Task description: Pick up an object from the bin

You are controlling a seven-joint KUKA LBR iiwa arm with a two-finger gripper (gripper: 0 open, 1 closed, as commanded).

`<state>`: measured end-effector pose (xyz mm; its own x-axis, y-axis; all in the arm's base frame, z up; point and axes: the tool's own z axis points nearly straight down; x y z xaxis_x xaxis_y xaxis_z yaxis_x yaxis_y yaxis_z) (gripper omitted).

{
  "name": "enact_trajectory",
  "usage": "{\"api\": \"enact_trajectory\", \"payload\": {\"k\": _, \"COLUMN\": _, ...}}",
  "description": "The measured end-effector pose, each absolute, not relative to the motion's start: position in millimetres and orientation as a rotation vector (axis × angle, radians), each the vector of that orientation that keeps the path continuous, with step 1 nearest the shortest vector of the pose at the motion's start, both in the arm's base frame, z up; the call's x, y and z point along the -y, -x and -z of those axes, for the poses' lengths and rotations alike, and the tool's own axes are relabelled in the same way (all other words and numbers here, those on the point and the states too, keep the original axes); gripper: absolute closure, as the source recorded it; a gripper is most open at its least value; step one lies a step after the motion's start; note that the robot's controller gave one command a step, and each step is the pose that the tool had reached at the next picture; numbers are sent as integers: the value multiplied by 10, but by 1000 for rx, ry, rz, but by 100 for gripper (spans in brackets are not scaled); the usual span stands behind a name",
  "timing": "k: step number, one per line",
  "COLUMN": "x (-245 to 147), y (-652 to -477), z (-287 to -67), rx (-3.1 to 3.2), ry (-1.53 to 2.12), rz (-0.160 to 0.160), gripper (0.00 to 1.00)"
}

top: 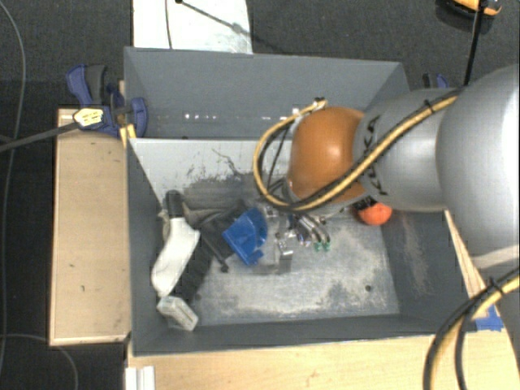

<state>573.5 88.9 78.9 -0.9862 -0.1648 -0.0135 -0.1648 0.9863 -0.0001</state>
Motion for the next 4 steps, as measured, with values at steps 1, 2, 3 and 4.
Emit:
{"api": "enact_trajectory", "payload": {"k": 1, "x": -1237, "y": -5676, "z": -721, "rx": -3097, "ry": 463, "rz": 3, "gripper": 0}}
{"api": "enact_trajectory", "payload": {"k": 2, "x": -1662, "y": -5753, "z": -819, "rx": -3052, "ry": 666, "rz": -2, "gripper": 100}}
{"api": "enact_trajectory", "payload": {"k": 3, "x": -1661, "y": -5753, "z": -820, "rx": -3053, "ry": 665, "rz": -2, "gripper": 100}}
{"api": "enact_trajectory", "payload": {"k": 4, "x": -1671, "y": -5803, "z": -759, "rx": -3050, "ry": 675, "rz": -6, "gripper": 100}}
